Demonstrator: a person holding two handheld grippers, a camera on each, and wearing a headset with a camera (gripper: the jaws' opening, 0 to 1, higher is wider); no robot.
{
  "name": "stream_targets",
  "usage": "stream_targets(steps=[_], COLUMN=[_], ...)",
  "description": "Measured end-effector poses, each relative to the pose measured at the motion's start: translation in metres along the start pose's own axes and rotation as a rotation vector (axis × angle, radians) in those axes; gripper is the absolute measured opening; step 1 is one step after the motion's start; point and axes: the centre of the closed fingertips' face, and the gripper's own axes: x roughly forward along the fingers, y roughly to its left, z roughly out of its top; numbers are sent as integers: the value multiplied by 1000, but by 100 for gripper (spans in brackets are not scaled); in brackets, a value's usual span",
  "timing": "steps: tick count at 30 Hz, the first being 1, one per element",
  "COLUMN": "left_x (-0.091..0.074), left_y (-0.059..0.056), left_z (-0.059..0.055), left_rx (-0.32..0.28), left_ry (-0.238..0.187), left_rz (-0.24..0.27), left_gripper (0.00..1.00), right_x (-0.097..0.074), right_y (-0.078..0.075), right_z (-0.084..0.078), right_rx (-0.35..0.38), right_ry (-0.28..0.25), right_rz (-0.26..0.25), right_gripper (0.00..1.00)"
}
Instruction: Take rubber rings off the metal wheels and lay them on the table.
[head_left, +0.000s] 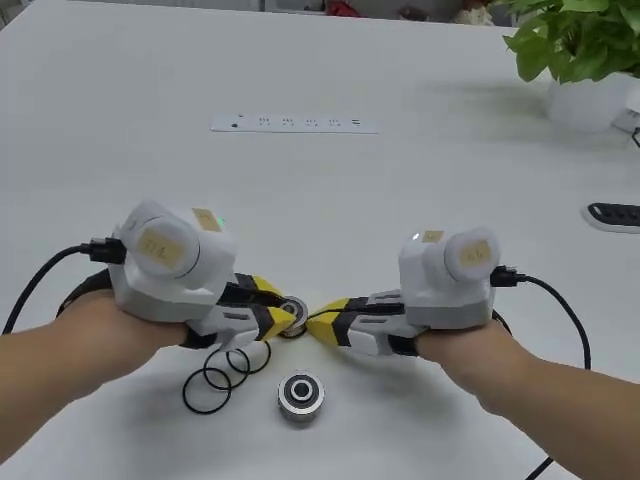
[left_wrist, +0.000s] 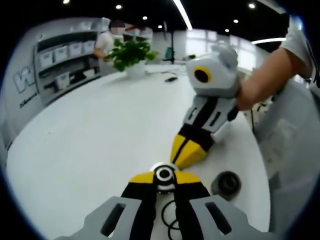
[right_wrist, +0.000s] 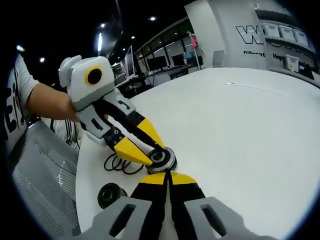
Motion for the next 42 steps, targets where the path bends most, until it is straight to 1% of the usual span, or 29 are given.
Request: stream_targets(steps=[1,4,7,8,9,10,11,15,21,24,28,30,32,34,35,36,37,38,42], left_x=[0,0,0,0,0,0,1,1,0,0,0,0,0,0,0,0,0,0,1], left_y=[1,2,2,2,2,2,2,0,-1,0,0,0,0,-1,-1,0,-1,-1,0], left_z=[0,-1,-1,-1,-1,-1,-1,0,0,0,-1,-1,-1,-1,-1,-1,-1,-1,-1], left_rx=[9,6,1,0,0,-2,-3,-6,-4,0,0,-1,-1,-2,-2,-3,-5,-5,5], left_ry=[5,11,16,17,17,18,18,25,31,30,30,31,33,34,34,34,34,34,28], left_rz=[6,15,22,23,23,24,25,32,41,41,45,45,46,43,44,49,47,48,44], left_gripper=[13,13,12,12,12,12,12,12,11,11,11,11,11,11,11,11,11,12,13], right_x=[0,-2,-5,-6,-8,-9,-9,-8,-9,-8,-7,-5,-5,-4,-3,-5,-5,-4,-5], right_y=[-1,-3,-6,-5,-10,-8,-8,-4,-2,1,4,7,9,11,22,17,16,15,15], right_z=[0,1,3,6,10,12,13,15,17,17,18,19,19,20,23,25,24,23,23], right_rx=[45,133,185,210,220,251,265,228,242,220,216,197,193,192,208,143,123,125,130], right_ry=[-11,-40,-66,-83,-105,-116,-120,-113,-116,-107,-101,-90,-88,-91,-99,-96,-82,-72,-81], right_rz=[1,3,1,6,-10,3,6,5,10,12,19,23,27,38,88,50,44,34,33], right_gripper=[0,0,0,0,0,0,0,0,0,0,0,0,0,0,0,0,0,0,0])
